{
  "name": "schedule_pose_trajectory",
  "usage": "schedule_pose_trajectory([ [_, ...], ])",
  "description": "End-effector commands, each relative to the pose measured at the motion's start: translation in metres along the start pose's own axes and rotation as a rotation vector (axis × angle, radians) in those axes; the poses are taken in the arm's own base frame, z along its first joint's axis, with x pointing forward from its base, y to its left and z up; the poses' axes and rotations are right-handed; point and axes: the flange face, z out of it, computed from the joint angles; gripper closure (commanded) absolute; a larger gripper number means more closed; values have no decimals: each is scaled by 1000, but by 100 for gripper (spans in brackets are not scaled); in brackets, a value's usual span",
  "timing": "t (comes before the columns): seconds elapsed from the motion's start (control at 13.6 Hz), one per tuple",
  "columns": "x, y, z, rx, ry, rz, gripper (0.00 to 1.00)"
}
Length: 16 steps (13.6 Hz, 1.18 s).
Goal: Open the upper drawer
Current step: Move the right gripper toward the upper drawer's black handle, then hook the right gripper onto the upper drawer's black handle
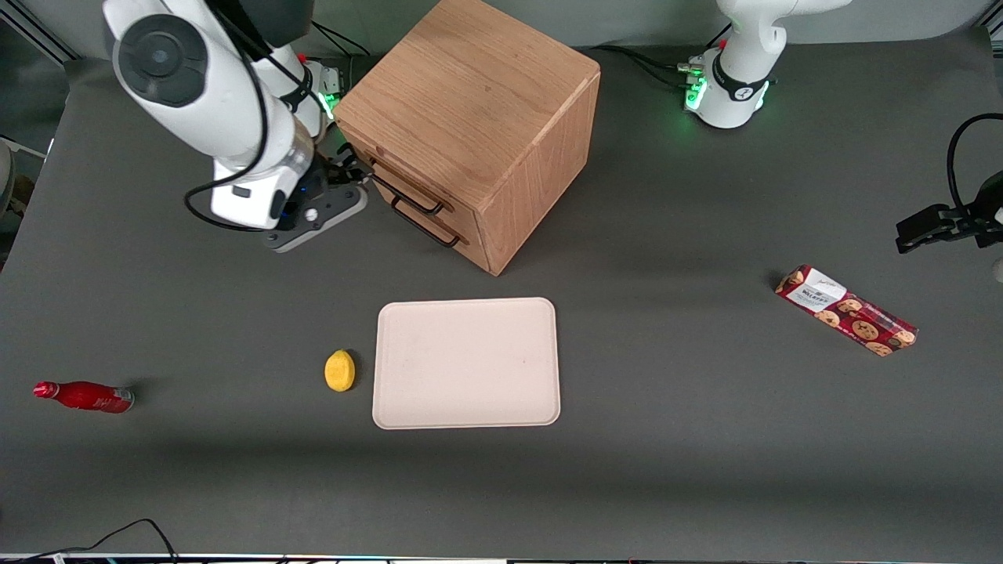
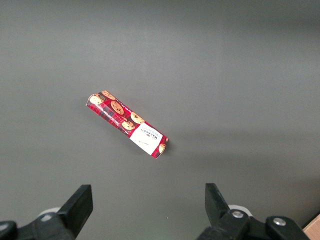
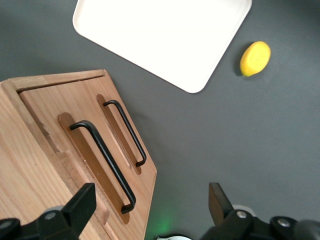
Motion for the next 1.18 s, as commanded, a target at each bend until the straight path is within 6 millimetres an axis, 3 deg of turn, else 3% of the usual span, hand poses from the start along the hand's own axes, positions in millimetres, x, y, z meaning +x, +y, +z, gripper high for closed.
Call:
schedule_pose_trajectory([
  [0.0,8,-4,17,17,8,-12,0],
  [0.44,5,-26,76,4,-19,-61,0],
  [0.66,6,-8,91,15,-25,-94,0],
  [0.88,6,15,93,101,-18,-98,0],
  [1.1,4,11,101,133,3,-84,0],
])
